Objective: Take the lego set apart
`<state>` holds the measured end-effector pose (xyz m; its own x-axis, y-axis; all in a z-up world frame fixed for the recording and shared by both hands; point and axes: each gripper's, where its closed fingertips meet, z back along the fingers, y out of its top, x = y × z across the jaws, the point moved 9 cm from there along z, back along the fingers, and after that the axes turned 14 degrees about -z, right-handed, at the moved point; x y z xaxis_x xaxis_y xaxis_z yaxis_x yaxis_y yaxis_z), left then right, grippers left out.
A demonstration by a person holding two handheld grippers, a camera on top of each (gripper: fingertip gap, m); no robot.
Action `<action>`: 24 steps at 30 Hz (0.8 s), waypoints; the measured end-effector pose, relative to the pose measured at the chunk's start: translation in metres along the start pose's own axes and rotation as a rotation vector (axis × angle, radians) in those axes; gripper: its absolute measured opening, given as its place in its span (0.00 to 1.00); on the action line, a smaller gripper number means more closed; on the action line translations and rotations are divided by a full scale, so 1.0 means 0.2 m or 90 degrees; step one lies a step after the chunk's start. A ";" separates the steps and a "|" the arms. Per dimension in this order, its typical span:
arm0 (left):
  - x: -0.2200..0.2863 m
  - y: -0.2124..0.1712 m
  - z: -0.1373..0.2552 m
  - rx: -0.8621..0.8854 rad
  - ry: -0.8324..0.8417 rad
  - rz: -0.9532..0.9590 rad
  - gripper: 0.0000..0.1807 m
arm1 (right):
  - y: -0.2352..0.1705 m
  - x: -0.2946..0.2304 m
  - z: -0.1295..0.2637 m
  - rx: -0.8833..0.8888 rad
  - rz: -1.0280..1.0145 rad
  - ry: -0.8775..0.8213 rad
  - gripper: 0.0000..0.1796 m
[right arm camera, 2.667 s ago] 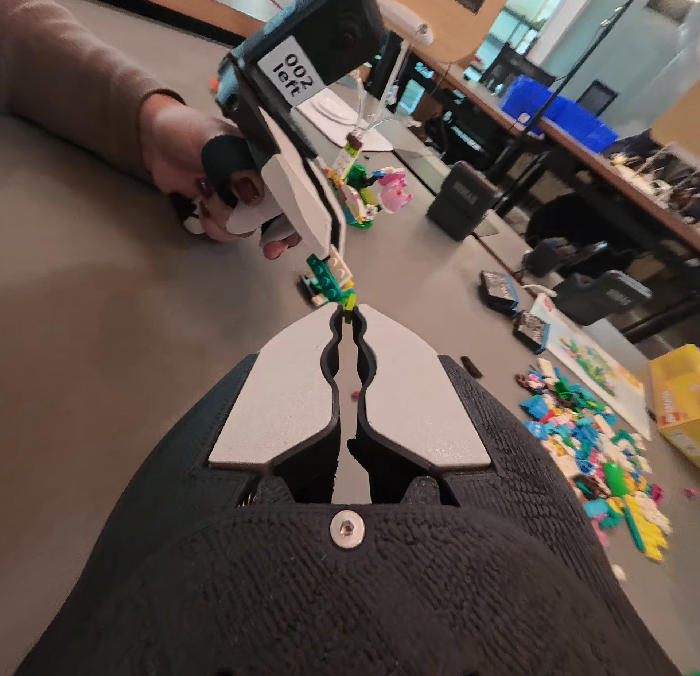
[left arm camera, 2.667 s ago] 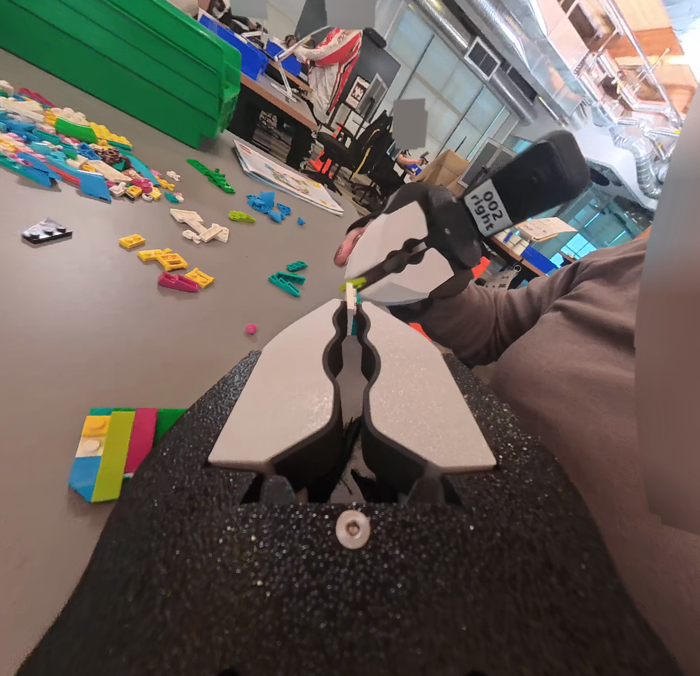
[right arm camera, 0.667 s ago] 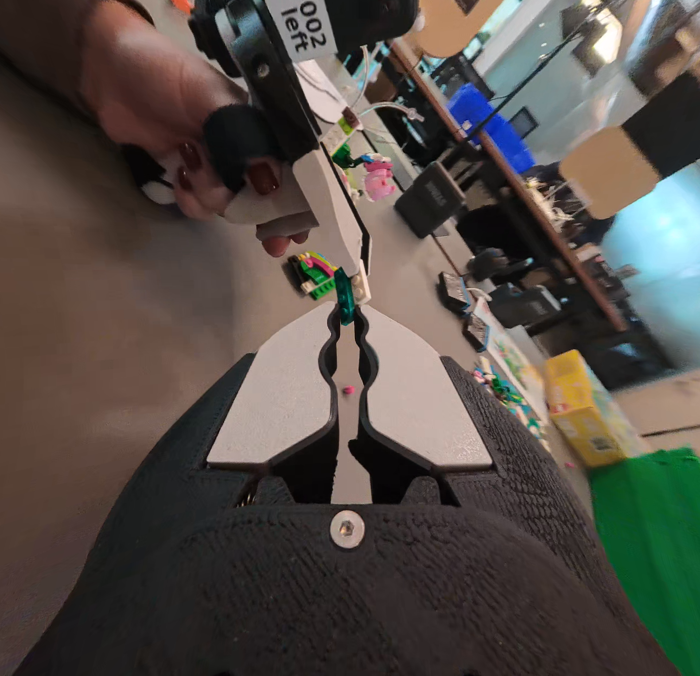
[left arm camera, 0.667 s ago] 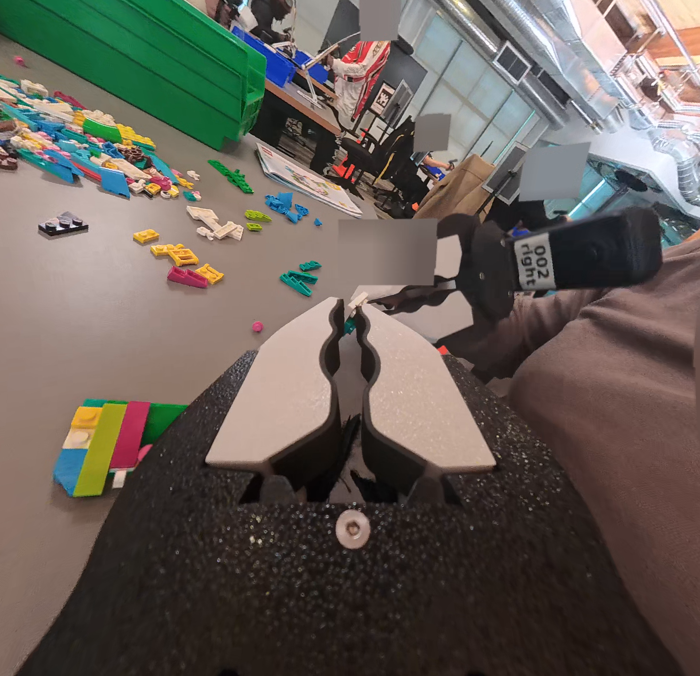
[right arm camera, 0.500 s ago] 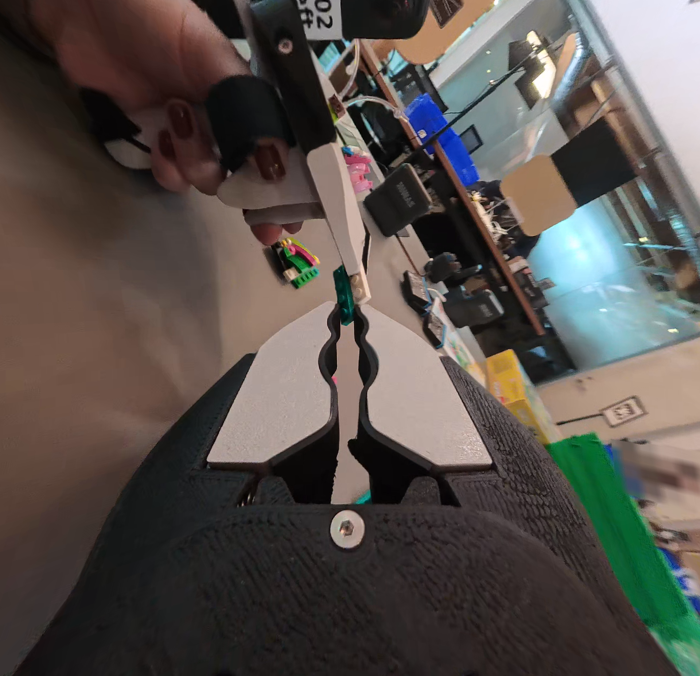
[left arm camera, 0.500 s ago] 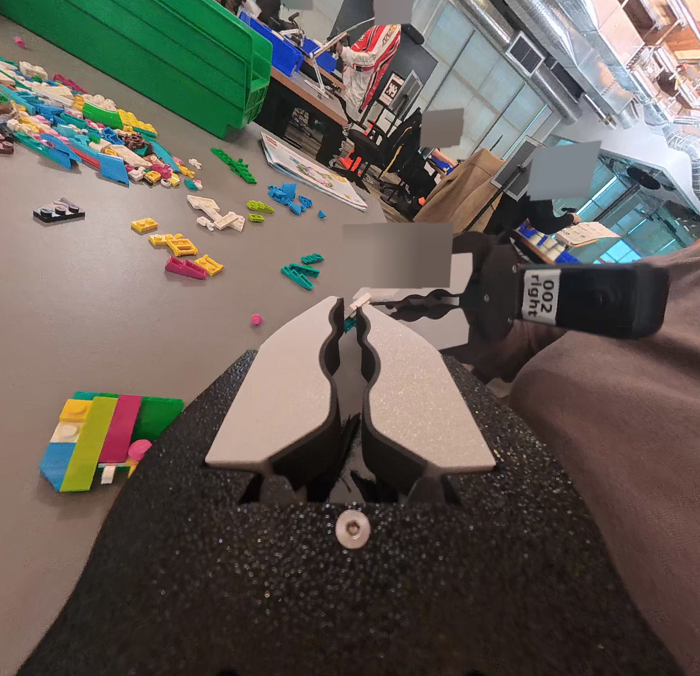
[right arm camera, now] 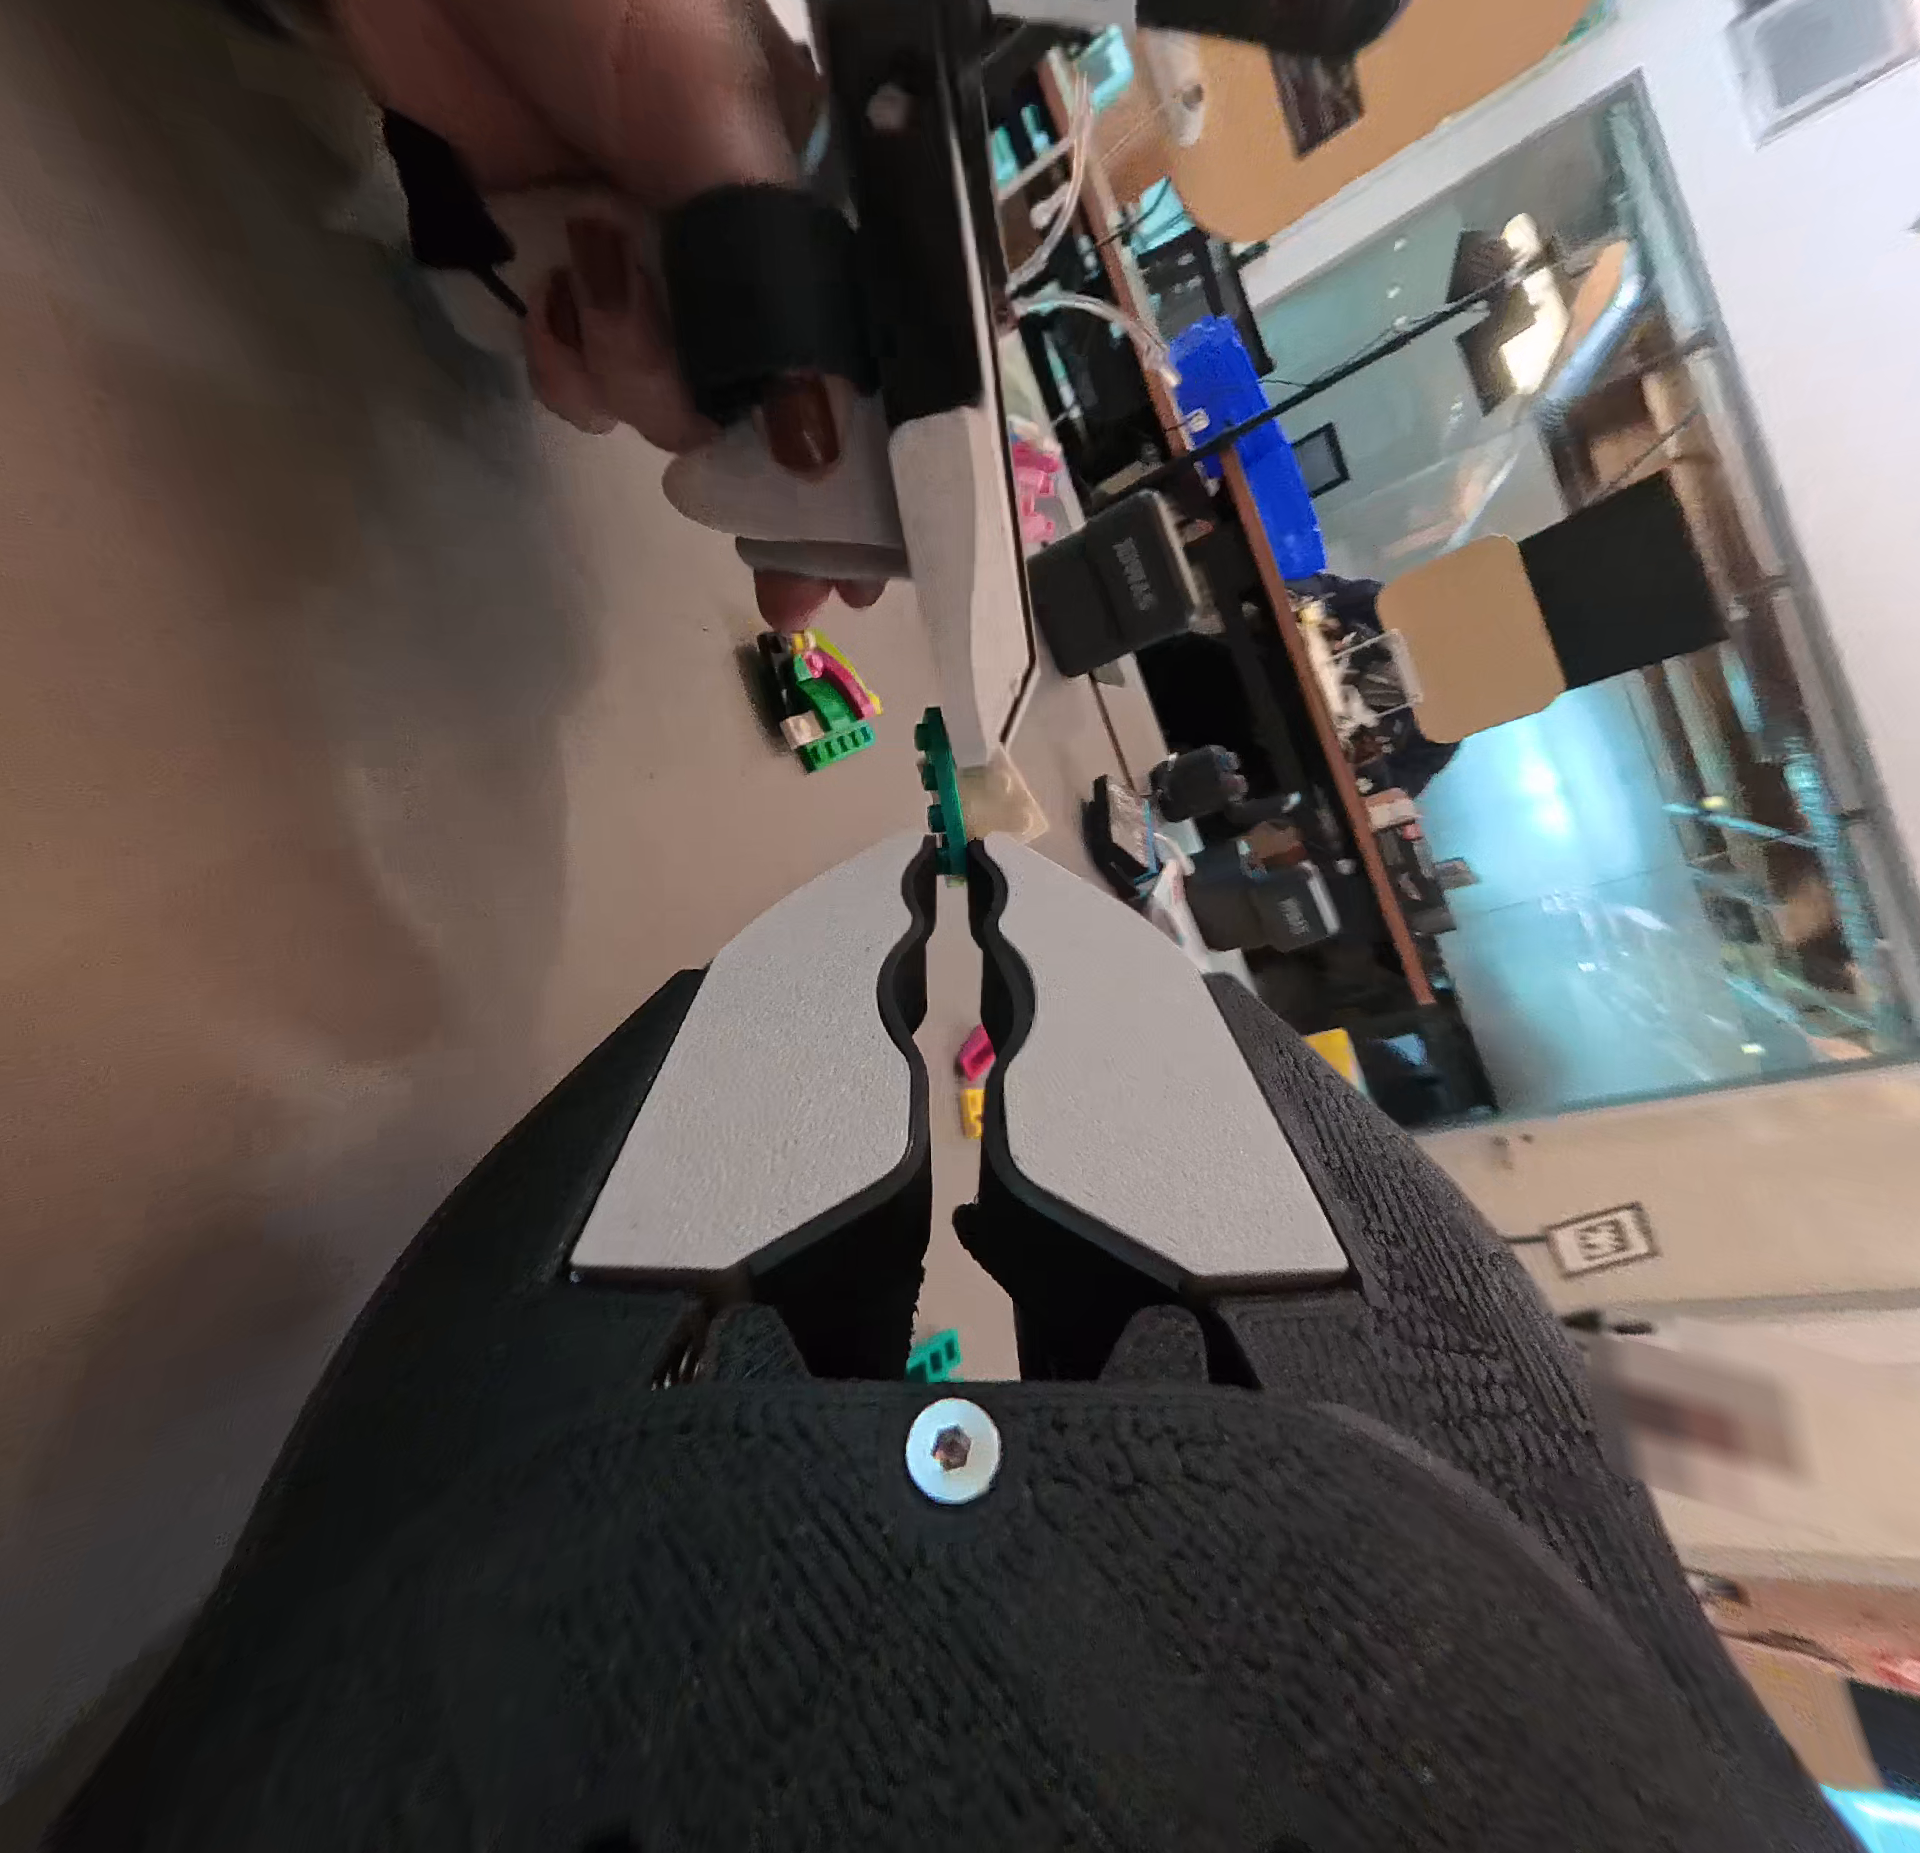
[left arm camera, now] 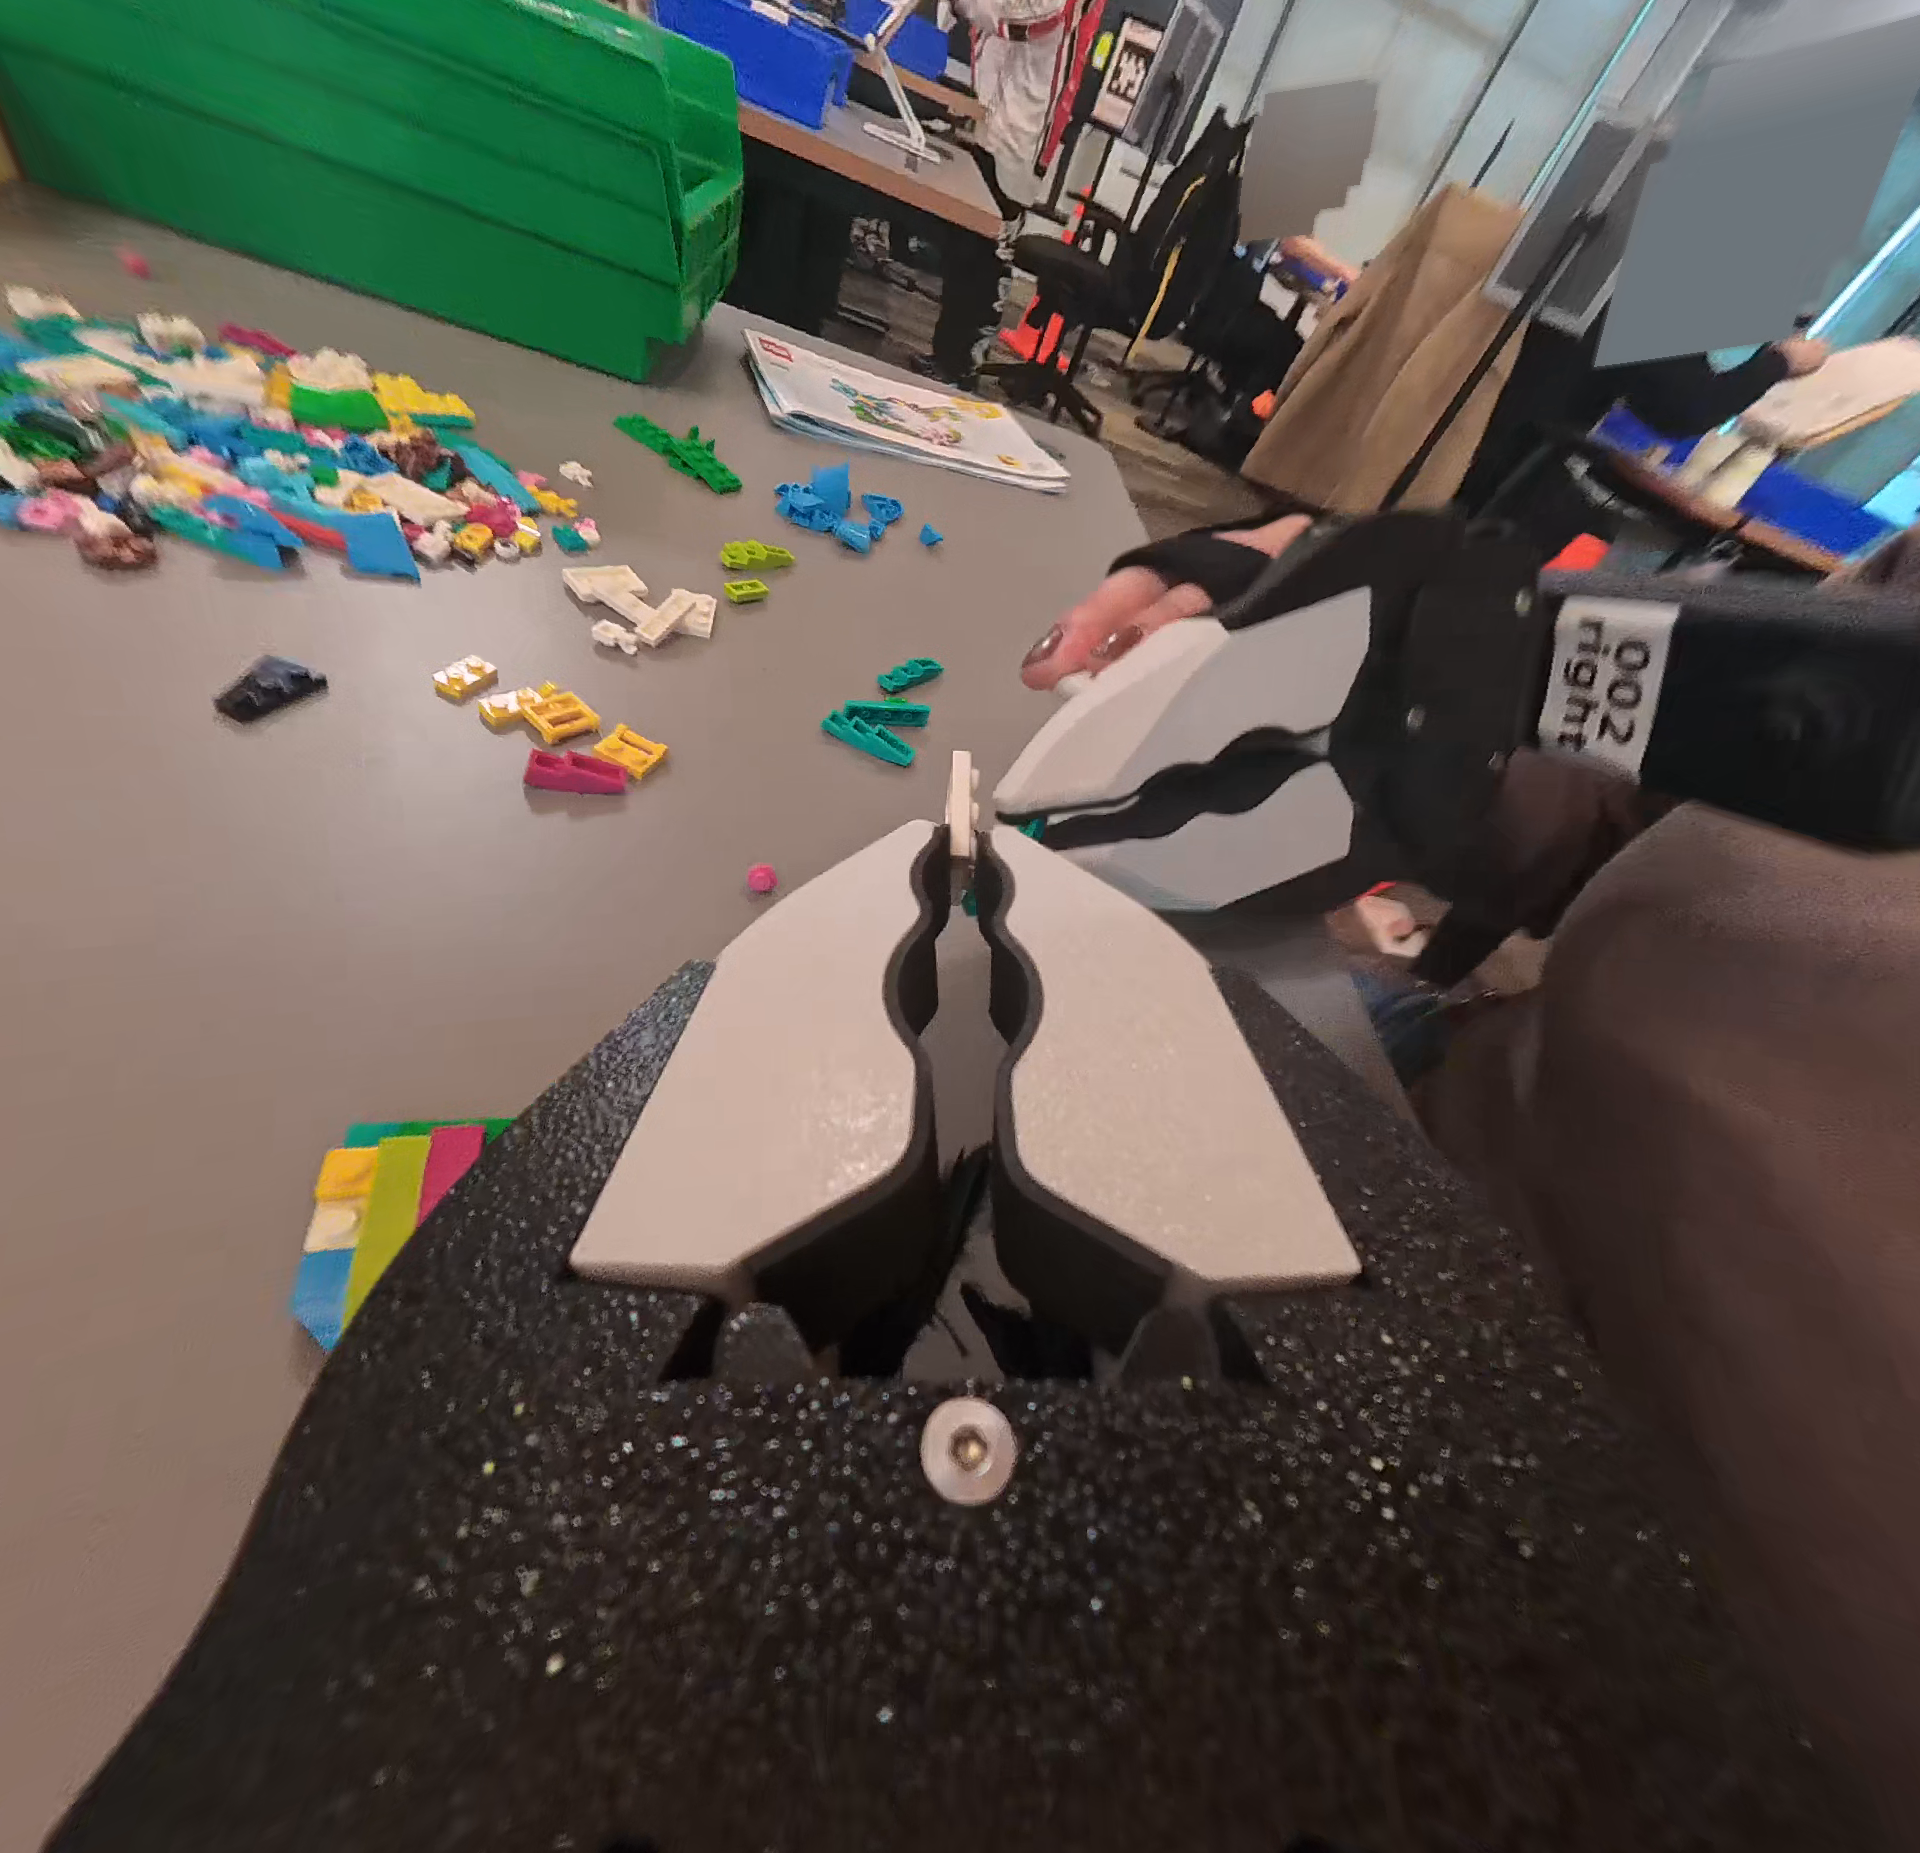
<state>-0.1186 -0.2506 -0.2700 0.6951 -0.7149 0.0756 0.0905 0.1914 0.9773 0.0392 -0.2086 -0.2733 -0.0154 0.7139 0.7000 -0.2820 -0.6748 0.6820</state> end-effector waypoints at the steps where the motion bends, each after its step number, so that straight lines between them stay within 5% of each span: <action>1: 0.01 0.00 0.00 -0.003 0.013 -0.018 0.02 | -0.01 0.02 0.01 -0.011 -0.017 0.016 0.02; 11: -0.02 -0.02 0.00 0.020 0.024 0.009 0.02 | -0.41 0.30 0.19 -0.375 -0.201 0.121 0.03; 21: -0.02 -0.03 0.01 0.034 0.004 0.040 0.02 | -0.42 0.33 0.20 -0.375 -0.214 0.107 0.03; 24: -0.02 -0.03 0.01 0.044 -0.007 0.043 0.02 | -0.36 0.34 0.20 -0.313 -0.246 0.089 0.11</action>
<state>-0.1231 -0.2496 -0.2751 0.6900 -0.7093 0.1441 -0.0062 0.1933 0.9811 0.0967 -0.1181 -0.2662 0.0597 0.9285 0.3664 -0.6984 -0.2234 0.6800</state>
